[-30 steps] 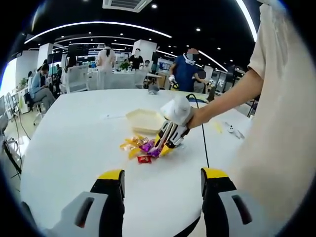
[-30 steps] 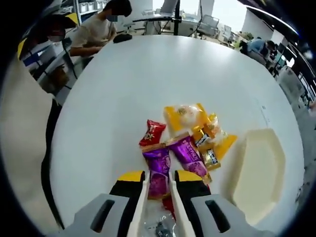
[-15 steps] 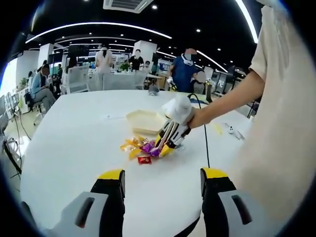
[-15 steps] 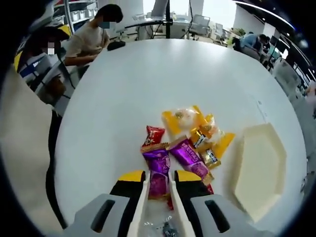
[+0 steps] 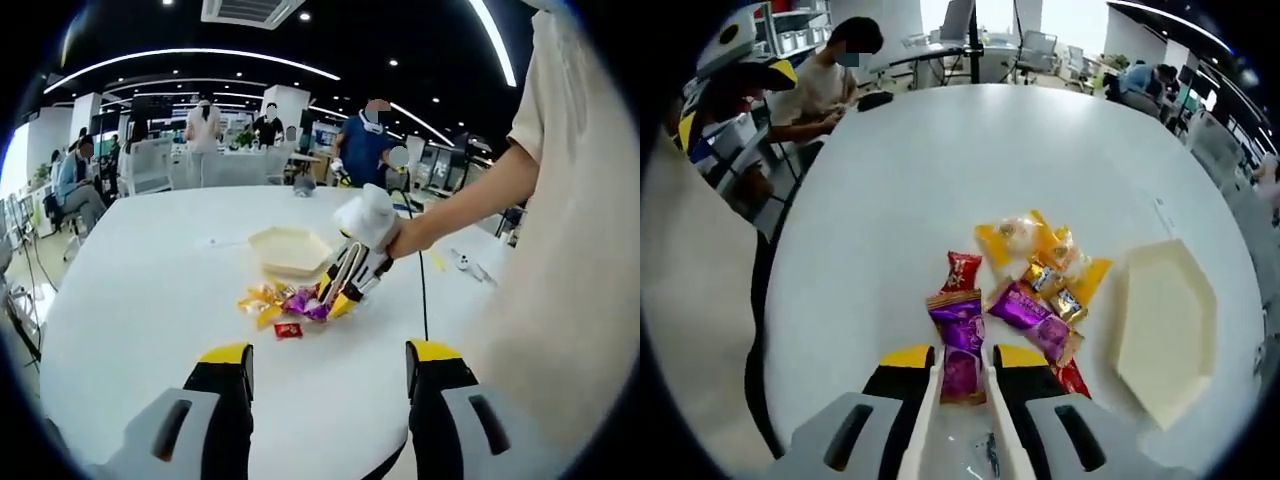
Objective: Place the target food into the container with the food tongs after gripping and lifting it, then release it inside without dropping or visibly crushing the food.
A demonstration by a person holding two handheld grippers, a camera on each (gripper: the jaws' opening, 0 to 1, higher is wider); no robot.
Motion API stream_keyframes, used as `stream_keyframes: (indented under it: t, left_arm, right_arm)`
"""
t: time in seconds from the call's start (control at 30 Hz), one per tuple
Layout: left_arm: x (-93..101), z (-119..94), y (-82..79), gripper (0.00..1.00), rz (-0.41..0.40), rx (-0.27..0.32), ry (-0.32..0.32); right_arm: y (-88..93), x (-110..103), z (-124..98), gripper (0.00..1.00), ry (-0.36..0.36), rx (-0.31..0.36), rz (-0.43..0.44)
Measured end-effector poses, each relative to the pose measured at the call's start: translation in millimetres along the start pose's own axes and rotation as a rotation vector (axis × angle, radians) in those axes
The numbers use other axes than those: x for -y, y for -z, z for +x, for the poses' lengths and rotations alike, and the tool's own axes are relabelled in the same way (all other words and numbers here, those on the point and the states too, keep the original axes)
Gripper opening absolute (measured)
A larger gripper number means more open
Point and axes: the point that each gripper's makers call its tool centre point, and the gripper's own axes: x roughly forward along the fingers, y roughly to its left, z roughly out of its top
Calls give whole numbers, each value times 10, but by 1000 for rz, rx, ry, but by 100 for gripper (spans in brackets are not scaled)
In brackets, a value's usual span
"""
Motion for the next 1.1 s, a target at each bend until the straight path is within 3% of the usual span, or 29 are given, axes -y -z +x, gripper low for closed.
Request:
stream_keyframes:
  t: [0.53, 1.1]
  left_arm:
    - [63, 33, -61, 61, 22, 10, 28]
    - [140, 60, -78, 61, 43, 19, 53]
  right_arm:
    - [-147, -86, -178, 23, 12, 41, -12]
    - [-364, 23, -458, 23, 68, 94, -34]
